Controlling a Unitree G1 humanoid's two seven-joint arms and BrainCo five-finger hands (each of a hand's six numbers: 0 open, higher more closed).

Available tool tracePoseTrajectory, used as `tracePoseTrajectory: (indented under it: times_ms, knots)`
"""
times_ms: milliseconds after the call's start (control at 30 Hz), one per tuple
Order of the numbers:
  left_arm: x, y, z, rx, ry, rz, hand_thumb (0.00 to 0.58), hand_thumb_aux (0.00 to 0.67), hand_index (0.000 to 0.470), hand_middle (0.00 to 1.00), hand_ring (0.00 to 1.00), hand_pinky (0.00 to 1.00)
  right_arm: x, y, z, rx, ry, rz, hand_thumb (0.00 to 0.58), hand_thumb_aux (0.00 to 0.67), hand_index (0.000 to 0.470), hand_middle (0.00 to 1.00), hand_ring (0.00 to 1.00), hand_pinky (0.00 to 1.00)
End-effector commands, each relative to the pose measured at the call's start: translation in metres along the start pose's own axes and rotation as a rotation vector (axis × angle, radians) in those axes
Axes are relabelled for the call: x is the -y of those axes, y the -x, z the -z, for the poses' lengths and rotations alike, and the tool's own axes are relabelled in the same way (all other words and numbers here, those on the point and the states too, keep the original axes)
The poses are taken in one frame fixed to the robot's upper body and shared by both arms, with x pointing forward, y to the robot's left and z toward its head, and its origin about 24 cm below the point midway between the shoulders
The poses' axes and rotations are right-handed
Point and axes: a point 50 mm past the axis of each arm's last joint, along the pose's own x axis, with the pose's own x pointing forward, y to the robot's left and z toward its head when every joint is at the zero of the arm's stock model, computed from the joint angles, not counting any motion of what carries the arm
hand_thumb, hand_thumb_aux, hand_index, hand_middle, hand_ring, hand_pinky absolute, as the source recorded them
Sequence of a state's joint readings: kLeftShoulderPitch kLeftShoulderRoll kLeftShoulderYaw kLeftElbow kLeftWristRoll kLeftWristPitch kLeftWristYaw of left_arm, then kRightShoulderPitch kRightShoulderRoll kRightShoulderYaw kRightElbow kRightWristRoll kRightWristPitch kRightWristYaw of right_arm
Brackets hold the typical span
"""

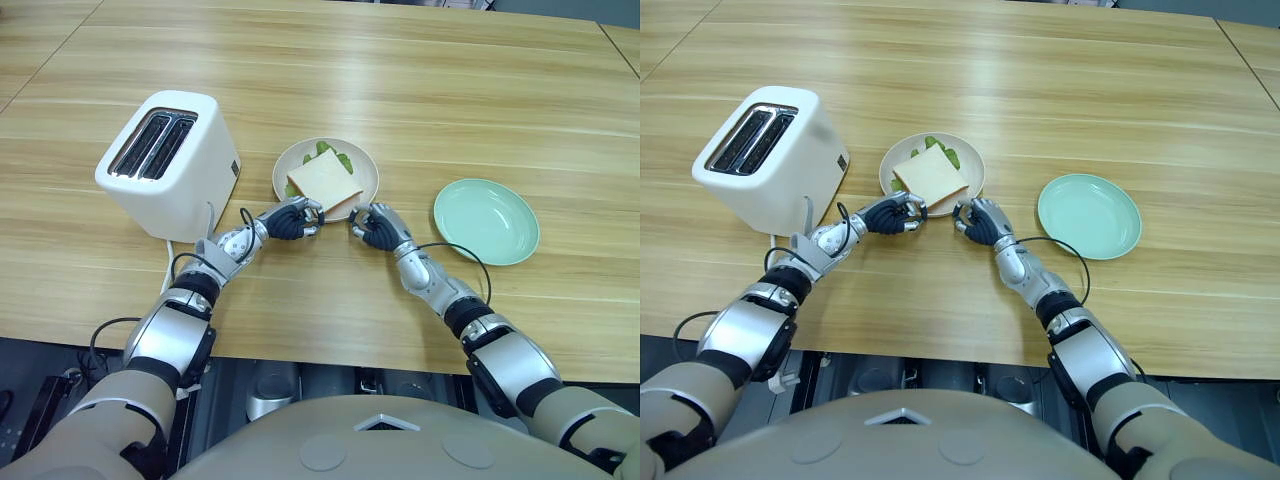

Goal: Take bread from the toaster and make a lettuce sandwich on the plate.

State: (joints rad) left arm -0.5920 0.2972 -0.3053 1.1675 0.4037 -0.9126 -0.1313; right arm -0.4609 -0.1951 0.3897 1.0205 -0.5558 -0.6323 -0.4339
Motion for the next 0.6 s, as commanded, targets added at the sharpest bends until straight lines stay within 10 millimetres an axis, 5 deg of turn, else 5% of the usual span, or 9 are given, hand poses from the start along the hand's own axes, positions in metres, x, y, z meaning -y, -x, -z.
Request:
tracePoseTrajectory:
  times_ms: [33, 67, 100, 133, 167, 200, 367, 600]
  knots:
    - [-0.014, 0.003, -0.011, 0.132, 0.113, -0.109, 0.554, 0.528, 0.363, 0.78, 0.78, 0.78, 0.021, 0.002, 0.001, 0.043, -0.043, 0.114, 0.58, 0.67, 0.46, 1.0, 1.0, 1.0]
    - [-0.018, 0.004, -0.015, 0.183, 0.161, -0.148, 0.474, 0.384, 0.263, 0.55, 0.55, 0.55, 0.029, 0.003, -0.001, 0.065, -0.065, 0.155, 0.58, 0.67, 0.46, 1.0, 1.0, 1.0]
    - [-0.023, 0.006, -0.019, 0.235, 0.211, -0.187, 0.278, 0.187, 0.128, 0.31, 0.31, 0.31, 0.038, 0.005, -0.002, 0.086, -0.094, 0.197, 0.548, 0.512, 0.352, 0.9, 0.9, 0.9]
    - [-0.026, 0.008, -0.022, 0.273, 0.246, -0.211, 0.0, 0.0, 0.0, 0.04, 0.04, 0.04, 0.043, 0.006, -0.003, 0.1, -0.113, 0.224, 0.216, 0.139, 0.096, 0.53, 0.53, 0.53]
    - [-0.029, 0.01, -0.024, 0.31, 0.28, -0.232, 0.0, 0.0, 0.0, 0.0, 0.0, 0.0, 0.05, 0.008, -0.004, 0.115, -0.132, 0.252, 0.0, 0.0, 0.0, 0.19, 0.19, 0.19]
    - [-0.033, 0.014, -0.028, 0.359, 0.32, -0.258, 0.0, 0.0, 0.0, 0.0, 0.0, 0.0, 0.061, 0.01, -0.007, 0.144, -0.164, 0.302, 0.0, 0.0, 0.0, 0.0, 0.0, 0.0]
    - [-0.042, 0.028, -0.041, 0.513, 0.418, -0.34, 0.0, 0.0, 0.0, 0.0, 0.0, 0.0, 0.094, 0.023, -0.023, 0.258, -0.287, 0.439, 0.0, 0.0, 0.0, 0.0, 0.0, 0.0]
    - [-0.039, 0.031, -0.047, 0.535, 0.451, -0.435, 0.0, 0.0, 0.0, 0.0, 0.0, 0.0, 0.096, 0.032, -0.035, 0.304, -0.342, 0.453, 0.0, 0.0, 0.0, 0.0, 0.0, 0.0]
